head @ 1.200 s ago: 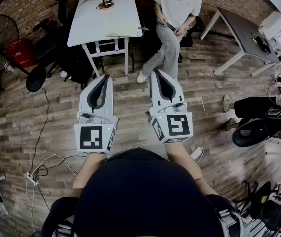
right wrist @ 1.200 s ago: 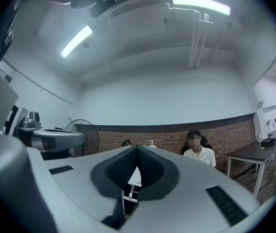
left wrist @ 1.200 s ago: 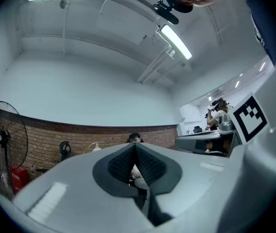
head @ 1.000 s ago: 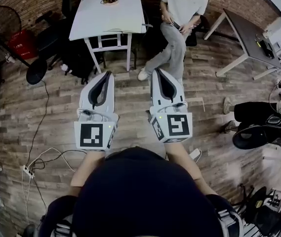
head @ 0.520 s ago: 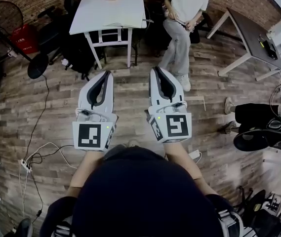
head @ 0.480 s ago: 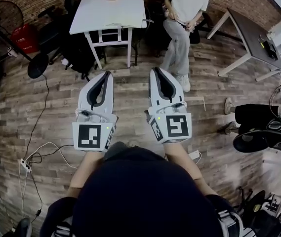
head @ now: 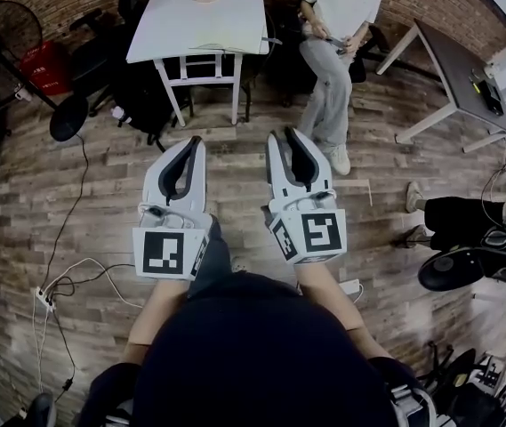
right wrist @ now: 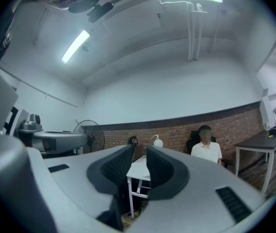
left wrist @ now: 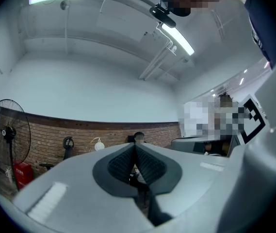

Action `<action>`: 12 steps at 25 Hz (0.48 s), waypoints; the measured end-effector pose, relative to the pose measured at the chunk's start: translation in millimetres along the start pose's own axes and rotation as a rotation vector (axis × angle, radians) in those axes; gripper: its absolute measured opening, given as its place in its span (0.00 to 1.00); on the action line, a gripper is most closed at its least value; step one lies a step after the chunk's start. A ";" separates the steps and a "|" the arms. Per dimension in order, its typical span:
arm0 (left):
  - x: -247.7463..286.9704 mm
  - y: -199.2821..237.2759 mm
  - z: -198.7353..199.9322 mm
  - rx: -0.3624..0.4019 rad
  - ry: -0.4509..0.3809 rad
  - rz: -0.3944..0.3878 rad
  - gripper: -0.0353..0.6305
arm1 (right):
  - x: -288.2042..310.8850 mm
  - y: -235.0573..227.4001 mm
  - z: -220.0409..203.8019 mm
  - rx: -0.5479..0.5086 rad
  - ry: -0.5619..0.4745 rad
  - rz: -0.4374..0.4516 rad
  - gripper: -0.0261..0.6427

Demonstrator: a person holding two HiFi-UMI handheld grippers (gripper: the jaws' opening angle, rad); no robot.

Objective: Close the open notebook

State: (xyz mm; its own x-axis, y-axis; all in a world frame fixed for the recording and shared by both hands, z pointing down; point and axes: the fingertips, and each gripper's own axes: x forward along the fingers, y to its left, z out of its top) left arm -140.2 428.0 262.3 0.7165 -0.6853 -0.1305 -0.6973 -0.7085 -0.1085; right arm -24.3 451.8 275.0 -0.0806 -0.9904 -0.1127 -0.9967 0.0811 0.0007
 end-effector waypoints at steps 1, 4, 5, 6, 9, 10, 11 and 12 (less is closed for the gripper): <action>5.9 4.6 -2.1 -0.005 0.003 -0.002 0.04 | 8.4 -0.6 -1.4 -0.001 -0.002 0.000 0.12; 28.3 24.2 -5.1 0.004 -0.010 -0.007 0.04 | 38.4 -4.0 -4.2 -0.002 -0.007 -0.004 0.12; 37.0 32.2 -5.7 0.010 -0.016 -0.011 0.04 | 49.7 -5.5 -4.4 -0.005 -0.009 -0.008 0.13; 46.0 40.8 -6.7 0.013 -0.021 -0.013 0.04 | 62.0 -6.9 -4.2 -0.009 -0.010 -0.011 0.12; 73.5 66.8 -14.2 0.004 -0.003 -0.027 0.04 | 100.8 -11.3 -5.5 -0.008 -0.014 -0.022 0.13; 82.3 74.5 -18.2 -0.007 0.015 -0.035 0.04 | 112.7 -12.9 -6.7 -0.008 -0.014 -0.030 0.13; 91.2 82.4 -21.6 -0.016 0.028 -0.042 0.04 | 124.4 -14.2 -7.3 -0.009 -0.013 -0.037 0.12; 100.2 90.7 -23.8 -0.022 0.033 -0.049 0.04 | 136.2 -15.6 -7.6 -0.012 -0.012 -0.045 0.13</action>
State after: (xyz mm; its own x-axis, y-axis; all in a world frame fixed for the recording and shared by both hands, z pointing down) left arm -131.2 291.0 262.9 0.7501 -0.6548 -0.0928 -0.6613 -0.7444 -0.0925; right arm -19.8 314.9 267.2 -0.0362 -0.9915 -0.1247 -0.9993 0.0355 0.0072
